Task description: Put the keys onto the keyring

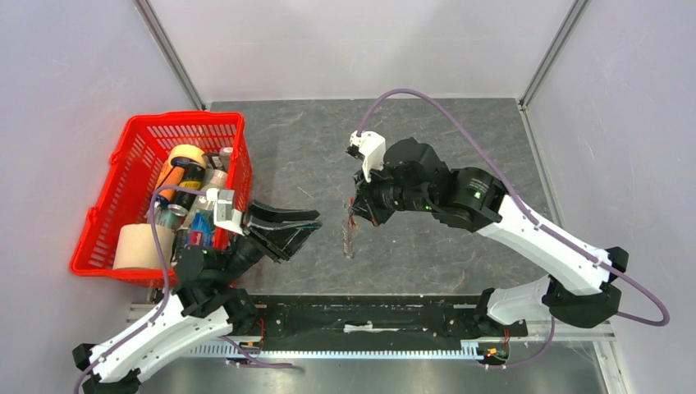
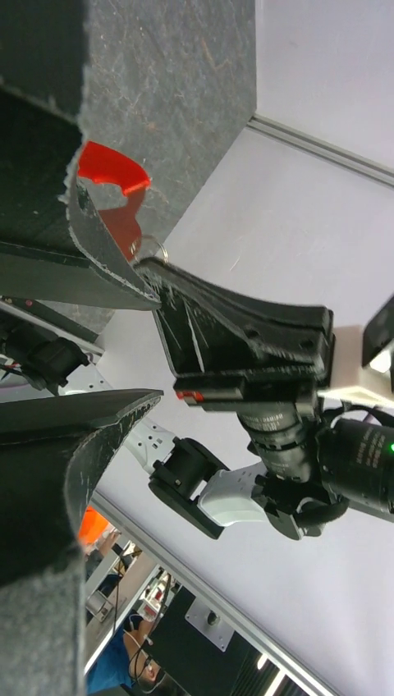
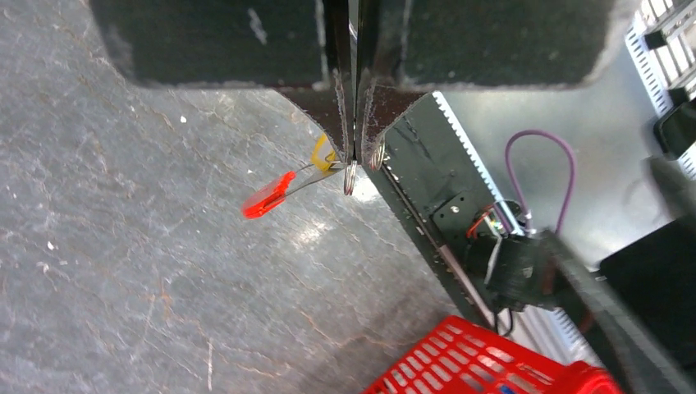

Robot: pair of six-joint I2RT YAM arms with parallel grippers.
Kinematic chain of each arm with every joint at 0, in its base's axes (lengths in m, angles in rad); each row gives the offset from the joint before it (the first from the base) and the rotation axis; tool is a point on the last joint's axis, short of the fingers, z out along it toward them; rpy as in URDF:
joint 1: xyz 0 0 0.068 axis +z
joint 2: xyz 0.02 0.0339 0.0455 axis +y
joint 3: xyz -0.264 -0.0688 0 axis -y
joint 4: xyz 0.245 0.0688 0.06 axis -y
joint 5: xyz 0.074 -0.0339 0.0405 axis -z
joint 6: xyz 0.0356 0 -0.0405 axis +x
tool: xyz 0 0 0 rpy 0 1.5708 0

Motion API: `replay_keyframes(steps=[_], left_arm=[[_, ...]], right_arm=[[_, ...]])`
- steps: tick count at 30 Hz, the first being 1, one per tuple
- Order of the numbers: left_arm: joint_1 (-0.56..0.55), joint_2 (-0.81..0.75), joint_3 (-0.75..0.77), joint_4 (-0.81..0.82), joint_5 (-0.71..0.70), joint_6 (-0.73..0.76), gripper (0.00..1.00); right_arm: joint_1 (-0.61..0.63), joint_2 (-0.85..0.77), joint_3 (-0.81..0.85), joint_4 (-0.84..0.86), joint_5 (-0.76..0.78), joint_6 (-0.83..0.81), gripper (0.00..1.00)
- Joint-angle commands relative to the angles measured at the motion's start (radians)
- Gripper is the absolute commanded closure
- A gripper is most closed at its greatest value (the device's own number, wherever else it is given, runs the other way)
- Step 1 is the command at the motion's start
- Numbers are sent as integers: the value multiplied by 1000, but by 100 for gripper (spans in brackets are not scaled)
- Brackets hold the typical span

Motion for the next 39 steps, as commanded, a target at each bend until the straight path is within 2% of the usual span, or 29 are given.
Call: replay_keyframes(steps=[1,9,13,16,22,26,34,39], left_arm=[[0,-17,-8,2,-15,29,53],[0,-45,-31,-1,-26,21,53],[0,-48,-31,-3,-28,24,53],[-1,-51,-31,-9,-36,31,53],[-1,-48,-21,-28,-39,47,53],[-1,-63,-16,-51,-48,57,53],[-1,-87,-8,-83,-64,75,53],[-1,-63,1,-75,-58,72,53]], right_arm=[[-25,6,-59,125,89,50,100],[-141,47,-165,246,68,146,100],[-203,89,-214,351,-12,186,100],[-243,132,-253,454,-35,196,100],[-314,282,-261,547,-123,244,100],[-338,303,-329,621,-130,263,100],[-371,263,-505,638,-127,254,100],[-384,242,-582,603,-73,236,100]])
